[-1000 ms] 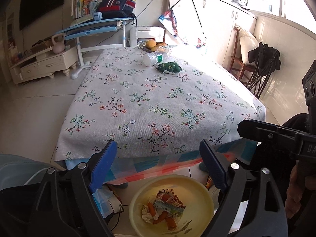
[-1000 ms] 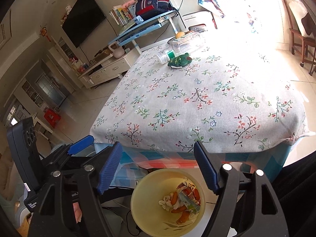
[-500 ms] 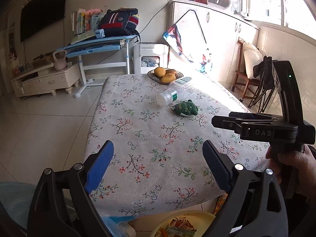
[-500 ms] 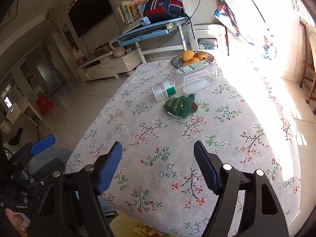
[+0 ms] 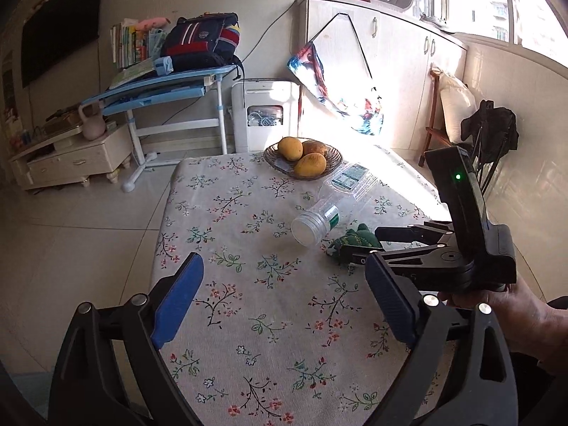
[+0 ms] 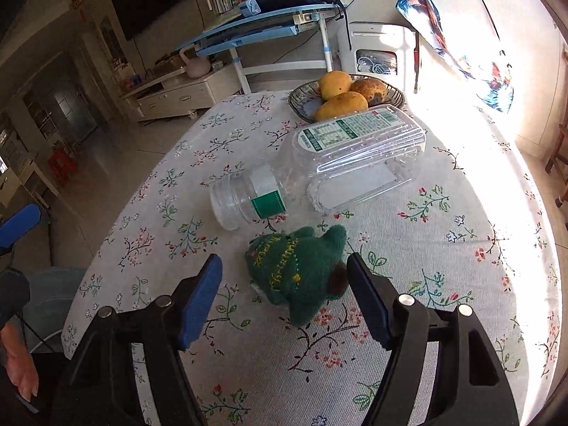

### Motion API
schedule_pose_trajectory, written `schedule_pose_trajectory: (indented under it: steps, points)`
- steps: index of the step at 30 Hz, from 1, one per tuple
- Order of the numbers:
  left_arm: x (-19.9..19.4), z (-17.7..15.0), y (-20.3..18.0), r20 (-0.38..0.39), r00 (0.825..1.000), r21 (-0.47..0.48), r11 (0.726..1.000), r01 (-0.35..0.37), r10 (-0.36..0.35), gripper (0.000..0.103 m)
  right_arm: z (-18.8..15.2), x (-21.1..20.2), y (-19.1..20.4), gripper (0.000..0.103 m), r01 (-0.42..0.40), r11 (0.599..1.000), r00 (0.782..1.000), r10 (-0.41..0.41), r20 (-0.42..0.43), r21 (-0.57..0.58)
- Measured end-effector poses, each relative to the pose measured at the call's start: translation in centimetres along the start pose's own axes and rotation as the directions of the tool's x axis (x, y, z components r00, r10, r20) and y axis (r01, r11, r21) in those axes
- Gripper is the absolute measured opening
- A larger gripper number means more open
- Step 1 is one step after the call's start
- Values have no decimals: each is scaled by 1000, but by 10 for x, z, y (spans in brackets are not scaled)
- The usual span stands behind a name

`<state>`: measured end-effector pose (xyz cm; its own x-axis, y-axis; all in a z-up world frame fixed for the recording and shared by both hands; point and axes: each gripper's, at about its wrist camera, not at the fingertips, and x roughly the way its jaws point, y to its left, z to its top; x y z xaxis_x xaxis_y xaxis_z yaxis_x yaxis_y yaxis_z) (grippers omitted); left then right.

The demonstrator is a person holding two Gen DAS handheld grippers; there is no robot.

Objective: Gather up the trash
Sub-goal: 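Move both tools back over the table toward the plush toy and bottle, then grasp the green plush toy with the right tool while the left tool grasps the clear bottle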

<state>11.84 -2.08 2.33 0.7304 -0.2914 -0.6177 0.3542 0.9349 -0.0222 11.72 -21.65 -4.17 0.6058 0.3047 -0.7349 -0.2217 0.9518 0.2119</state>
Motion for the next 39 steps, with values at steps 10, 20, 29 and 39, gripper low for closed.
schedule_pose_trajectory:
  steps: [10,20,29,39]
  points:
    - [74,45,-42,-30,994,136,985,107,-104,89,-18,-11,-11,33,-43,997,988,34,-149,-57]
    - [179,77,-101,-171,979,308,937,164,-115,89,-41,-35,-35,46,-132,989,979,142,-150,74]
    - [198,82,-74,-217,968,184,969,167,-126,56,-34,-37,-28,61,-131,987,985,140,-97,92]
    - [139,40,5,-215,974,4,997,77,-74,55,-15,-12,-34,66,-161,964,986,164,2,213]
